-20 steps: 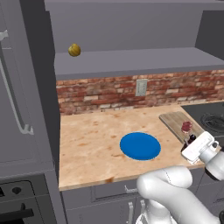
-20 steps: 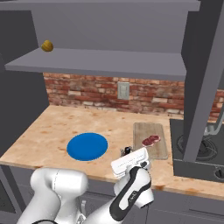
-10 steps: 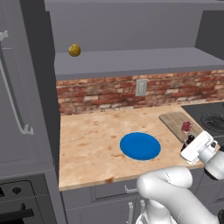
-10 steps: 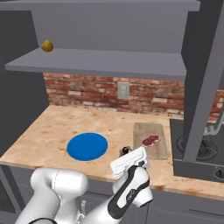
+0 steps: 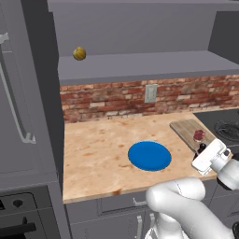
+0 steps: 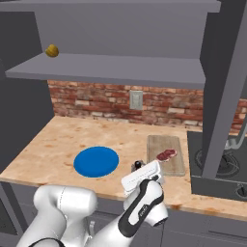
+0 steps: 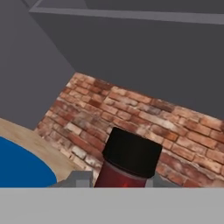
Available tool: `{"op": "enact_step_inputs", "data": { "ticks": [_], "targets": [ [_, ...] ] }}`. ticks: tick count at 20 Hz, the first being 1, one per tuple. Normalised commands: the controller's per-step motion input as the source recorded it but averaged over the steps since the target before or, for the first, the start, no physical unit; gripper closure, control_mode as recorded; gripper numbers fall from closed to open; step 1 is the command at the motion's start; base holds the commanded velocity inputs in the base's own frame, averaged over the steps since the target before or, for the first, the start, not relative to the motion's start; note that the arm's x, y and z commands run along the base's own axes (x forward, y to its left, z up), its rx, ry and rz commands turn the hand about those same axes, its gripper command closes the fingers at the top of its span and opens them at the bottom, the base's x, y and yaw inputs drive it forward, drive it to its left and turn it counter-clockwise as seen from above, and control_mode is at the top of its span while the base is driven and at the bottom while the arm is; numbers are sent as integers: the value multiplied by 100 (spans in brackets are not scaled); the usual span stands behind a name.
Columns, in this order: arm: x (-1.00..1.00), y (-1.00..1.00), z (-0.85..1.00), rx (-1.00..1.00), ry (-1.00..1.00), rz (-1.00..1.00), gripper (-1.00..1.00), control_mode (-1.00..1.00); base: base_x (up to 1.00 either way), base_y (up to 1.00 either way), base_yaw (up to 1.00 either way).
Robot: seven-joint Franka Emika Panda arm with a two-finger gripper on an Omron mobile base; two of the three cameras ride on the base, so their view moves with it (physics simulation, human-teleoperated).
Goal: Pick the steak from the plate and place it on the cutting board. Then pick the condiment bottle from the cabinet and place it next to the cutting board.
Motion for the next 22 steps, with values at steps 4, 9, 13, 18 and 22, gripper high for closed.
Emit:
{"op": "enact_step_inputs", "data": {
  "ticks": [4,9,13,18,22],
  "targets": [
    [6,0,-21,-4,0,0,100,-100,0,0,0],
    [2,0,-20,-4,0,0,100,-100,0,0,0],
    [0,0,-18,-4,0,0,100,-100,0,0,0],
    [7,0,-13,-1,0,0,100,-100,0,0,0],
    [19,-4,-10,0,2,0,100,-100,0,0,0]
  ]
}}
